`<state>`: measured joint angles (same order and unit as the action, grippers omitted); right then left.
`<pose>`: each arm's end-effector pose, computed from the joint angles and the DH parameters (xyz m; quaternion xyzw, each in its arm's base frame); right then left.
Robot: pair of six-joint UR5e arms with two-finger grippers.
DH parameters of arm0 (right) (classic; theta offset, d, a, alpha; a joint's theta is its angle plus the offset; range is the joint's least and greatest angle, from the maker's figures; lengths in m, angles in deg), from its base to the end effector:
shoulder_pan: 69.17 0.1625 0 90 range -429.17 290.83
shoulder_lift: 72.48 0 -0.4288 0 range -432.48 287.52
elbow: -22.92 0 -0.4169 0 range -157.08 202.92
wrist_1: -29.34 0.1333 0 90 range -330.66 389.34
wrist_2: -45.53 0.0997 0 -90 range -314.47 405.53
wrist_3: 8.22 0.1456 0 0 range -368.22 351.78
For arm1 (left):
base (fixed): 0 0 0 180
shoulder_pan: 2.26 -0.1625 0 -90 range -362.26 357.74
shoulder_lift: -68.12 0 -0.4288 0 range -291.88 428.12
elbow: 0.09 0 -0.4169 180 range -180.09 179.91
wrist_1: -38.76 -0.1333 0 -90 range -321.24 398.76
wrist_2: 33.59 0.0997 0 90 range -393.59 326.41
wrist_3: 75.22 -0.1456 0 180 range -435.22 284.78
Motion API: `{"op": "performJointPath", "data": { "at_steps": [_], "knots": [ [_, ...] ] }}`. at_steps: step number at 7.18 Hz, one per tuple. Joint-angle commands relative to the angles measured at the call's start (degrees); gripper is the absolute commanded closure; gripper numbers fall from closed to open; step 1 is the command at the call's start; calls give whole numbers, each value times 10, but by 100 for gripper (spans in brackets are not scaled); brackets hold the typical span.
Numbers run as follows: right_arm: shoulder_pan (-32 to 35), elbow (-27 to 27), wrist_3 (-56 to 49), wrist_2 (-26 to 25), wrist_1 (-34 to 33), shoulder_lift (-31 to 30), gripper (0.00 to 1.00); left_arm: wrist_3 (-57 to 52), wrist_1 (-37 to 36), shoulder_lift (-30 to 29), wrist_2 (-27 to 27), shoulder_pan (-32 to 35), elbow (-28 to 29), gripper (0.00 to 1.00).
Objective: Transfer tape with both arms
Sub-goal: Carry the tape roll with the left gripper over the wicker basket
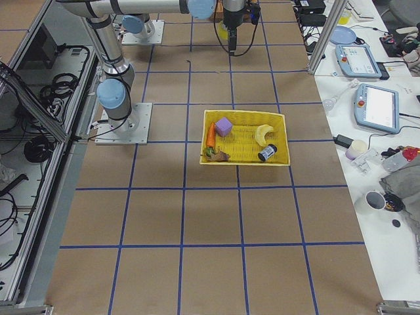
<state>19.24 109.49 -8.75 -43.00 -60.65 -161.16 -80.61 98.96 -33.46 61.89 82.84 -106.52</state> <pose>0.1222 -0.5351 0.4647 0.0090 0.9997 -0.0186 0.0125 -0.0713 -0.5665 0.2450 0.0035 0.9987 -0.0113 0.0490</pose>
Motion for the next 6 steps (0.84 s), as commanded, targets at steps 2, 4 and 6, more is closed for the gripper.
{"op": "performJointPath", "data": {
  "at_steps": [2, 4, 6],
  "knots": [
    [1, 0, 0, -1, 0, 0, 0, -177, -5, 13, 0, -176, 2, 100],
    [1, 0, 0, -1, 0, 0, 0, -303, -45, -2, -4, -298, 4, 100],
    [1, 0, 0, -1, 0, 0, 0, -364, -67, -19, -6, -346, 4, 100]
  ]
}}
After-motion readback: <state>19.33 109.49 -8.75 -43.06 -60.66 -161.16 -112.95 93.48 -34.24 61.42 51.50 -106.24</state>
